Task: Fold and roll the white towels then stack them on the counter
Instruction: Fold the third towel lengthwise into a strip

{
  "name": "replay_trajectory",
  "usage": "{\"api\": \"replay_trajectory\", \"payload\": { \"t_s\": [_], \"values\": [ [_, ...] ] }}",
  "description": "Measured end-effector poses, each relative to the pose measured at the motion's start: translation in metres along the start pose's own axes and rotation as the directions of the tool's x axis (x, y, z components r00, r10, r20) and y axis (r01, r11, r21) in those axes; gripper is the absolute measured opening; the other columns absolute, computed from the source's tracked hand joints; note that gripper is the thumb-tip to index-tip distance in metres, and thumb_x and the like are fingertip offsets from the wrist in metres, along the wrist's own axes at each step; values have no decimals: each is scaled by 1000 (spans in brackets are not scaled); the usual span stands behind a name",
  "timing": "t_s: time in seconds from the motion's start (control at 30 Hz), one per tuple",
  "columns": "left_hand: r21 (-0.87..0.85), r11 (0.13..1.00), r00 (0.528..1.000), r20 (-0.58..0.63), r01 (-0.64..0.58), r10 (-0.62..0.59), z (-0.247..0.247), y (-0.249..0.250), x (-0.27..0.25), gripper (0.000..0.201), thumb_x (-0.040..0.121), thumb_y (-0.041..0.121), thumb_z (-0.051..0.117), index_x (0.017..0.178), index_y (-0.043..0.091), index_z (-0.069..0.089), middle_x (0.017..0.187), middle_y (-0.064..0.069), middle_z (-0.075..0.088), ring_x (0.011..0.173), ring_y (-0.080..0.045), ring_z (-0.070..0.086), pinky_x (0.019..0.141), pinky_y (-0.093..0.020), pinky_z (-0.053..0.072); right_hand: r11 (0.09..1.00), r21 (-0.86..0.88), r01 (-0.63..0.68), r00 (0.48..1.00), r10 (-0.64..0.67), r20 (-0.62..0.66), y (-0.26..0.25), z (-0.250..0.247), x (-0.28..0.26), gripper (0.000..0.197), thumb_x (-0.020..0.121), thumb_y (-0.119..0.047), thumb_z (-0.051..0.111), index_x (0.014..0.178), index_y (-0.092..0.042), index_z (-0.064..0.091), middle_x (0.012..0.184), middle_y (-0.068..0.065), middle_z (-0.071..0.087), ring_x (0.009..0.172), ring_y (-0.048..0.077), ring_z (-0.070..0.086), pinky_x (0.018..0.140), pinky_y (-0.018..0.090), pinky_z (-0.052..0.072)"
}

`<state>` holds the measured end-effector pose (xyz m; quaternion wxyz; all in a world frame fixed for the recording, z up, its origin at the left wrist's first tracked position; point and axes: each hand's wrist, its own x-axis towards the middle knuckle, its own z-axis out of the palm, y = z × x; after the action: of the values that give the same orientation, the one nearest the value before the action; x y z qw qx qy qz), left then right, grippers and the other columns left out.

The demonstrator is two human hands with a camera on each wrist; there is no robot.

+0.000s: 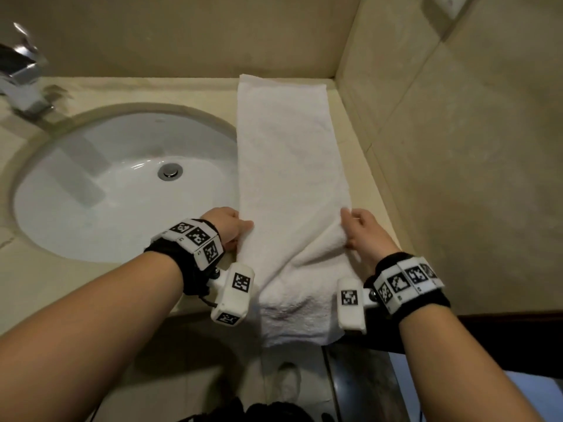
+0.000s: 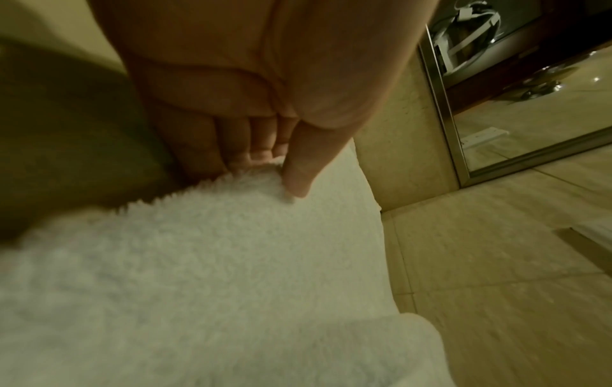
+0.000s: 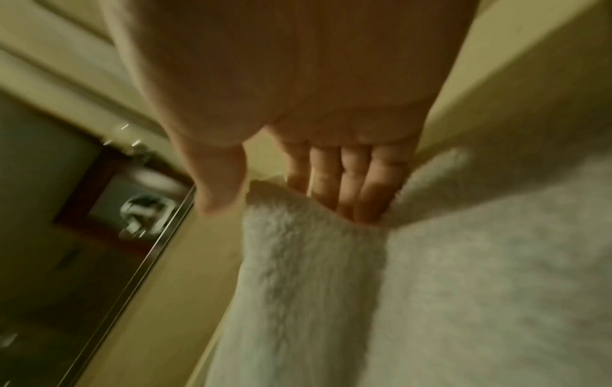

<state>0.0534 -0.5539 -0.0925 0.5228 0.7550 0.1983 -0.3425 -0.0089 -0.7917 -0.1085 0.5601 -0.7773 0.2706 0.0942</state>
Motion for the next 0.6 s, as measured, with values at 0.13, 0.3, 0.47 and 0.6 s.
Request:
{"api": "replay_trajectory", "payload": {
  "t_s": [0.13, 0.3, 0.47, 0.6],
  "values": [
    [-7, 1000, 999, -51, 2, -2, 2, -3, 3, 15, 86, 17, 60, 74, 12, 54, 111, -27, 63, 105, -42, 61, 94, -57, 47, 943, -296, 150, 983, -110, 147, -1, -4, -9, 24, 91, -28, 52, 104, -9, 57, 104, 11, 66, 94, 24, 62, 80, 29, 48],
    [-51, 999, 994, -111, -10, 5, 9, -6, 7, 23, 88, 14, 59, 66, 13, 49, 70, -11, 54, 64, -25, 53, 85, -44, 52, 938, -327, 110, 984, -148, -95, -2, -24, -14, 28, 93, -28, 42, 89, -5, 57, 89, 13, 61, 88, 29, 56, 73, 29, 37],
    [-22, 1000, 993, -118, -10, 8, 10, -6, 8, 22, 86, 10, 61, 68, 13, 50, 66, -7, 54, 56, -18, 53, 39, -19, 51, 893, -450, 0, 998, -26, -52, 22, -28, -21, 24, 93, -26, 42, 74, -10, 42, 70, 7, 44, 74, 21, 43, 57, 30, 26],
    [43, 999, 992, -125, -29, 34, 10, -8, 13, 24, 84, 11, 64, 66, 13, 48, 62, -8, 51, 55, -21, 51, 63, -35, 52, 890, -454, -36, 988, -36, -149, 26, -29, -14, 21, 94, -26, 42, 87, -9, 52, 90, 12, 55, 90, 26, 53, 70, 26, 30]
  ]
}}
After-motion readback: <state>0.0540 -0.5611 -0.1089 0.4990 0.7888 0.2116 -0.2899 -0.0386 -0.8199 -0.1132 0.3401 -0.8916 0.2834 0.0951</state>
